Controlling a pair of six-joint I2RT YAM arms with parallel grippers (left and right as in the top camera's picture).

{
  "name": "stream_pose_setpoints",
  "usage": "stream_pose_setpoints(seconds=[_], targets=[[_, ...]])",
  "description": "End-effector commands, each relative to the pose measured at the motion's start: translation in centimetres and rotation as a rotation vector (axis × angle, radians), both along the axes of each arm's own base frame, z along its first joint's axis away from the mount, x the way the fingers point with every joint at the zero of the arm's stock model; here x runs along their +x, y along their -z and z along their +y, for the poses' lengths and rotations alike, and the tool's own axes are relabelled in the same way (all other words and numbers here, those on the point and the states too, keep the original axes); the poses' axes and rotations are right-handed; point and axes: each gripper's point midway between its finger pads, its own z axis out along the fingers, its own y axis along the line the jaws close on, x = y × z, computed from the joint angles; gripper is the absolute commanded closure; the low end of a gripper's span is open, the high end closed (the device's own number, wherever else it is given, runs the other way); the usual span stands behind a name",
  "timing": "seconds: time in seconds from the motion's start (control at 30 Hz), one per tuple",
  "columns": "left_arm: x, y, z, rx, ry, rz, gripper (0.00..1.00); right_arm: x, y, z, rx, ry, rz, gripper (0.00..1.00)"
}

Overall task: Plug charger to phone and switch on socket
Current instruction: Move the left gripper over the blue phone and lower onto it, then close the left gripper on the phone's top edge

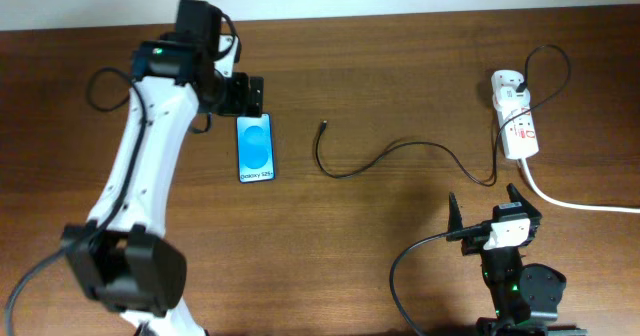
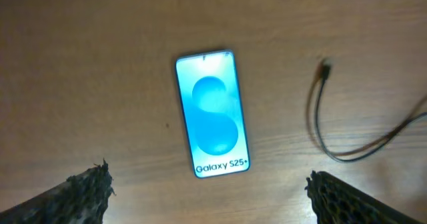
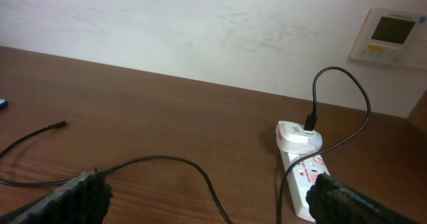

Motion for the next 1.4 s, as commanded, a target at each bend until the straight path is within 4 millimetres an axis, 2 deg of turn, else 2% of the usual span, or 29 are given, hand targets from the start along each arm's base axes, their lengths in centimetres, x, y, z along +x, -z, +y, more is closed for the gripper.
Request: stream_pose_setpoints(seconds=[0.0, 0.17, 0.27, 0.43, 0.53, 0.8, 0.87, 1.1, 1.23, 1.37], targets=[[0.6, 3.8, -0.2, -0.015, -0.076, 0.101, 0.01, 0.0, 0.3, 0.0, 0.012, 0.001, 0.008, 0.02], [1.0, 10.0, -0.8, -0.043, -0.185, 0.248, 0.01, 0.0, 0.3, 0.0, 0.012, 0.001, 0.008, 0.02], [1.2, 12.6, -0.9, -0.037, -0.208, 0.290, 0.01, 0.0, 0.3, 0.0, 0.012, 0.001, 0.008, 0.02], [1.1, 16.2, -2.3, -0.019, -0.196, 0.337, 0.01, 0.0, 0.3, 0.0, 0.012, 0.001, 0.008, 0.02], [1.0, 17.7, -2.2, -0.008, -0.199, 0.362, 0.01, 0.0, 0.3, 0.0, 0.012, 0.001, 0.008, 0.02], [1.1, 18.5, -1.6, 0.031, -0.194, 0.357, 0.01, 0.0, 0.3, 0.0, 0.012, 0.001, 0.008, 0.02], [0.7, 19.4, -1.5, 0.032, -0.195, 0.362, 0.00, 0.0, 0.3, 0.0, 0.012, 0.001, 0.008, 0.02], [0.5, 19.7, -2.0, 0.036, -0.183, 0.365, 0.13, 0.0, 0.3, 0.0, 0.012, 0.001, 0.008, 0.02], [0.1, 19.9, -2.8, 0.041, -0.164, 0.369, 0.11, 0.0, 0.3, 0.0, 0.012, 0.001, 0.008, 0.02], [-1.1, 21.3, -2.9, 0.051, -0.156, 0.395, 0.10, 0.0, 0.3, 0.0, 0.012, 0.001, 0.008, 0.02]])
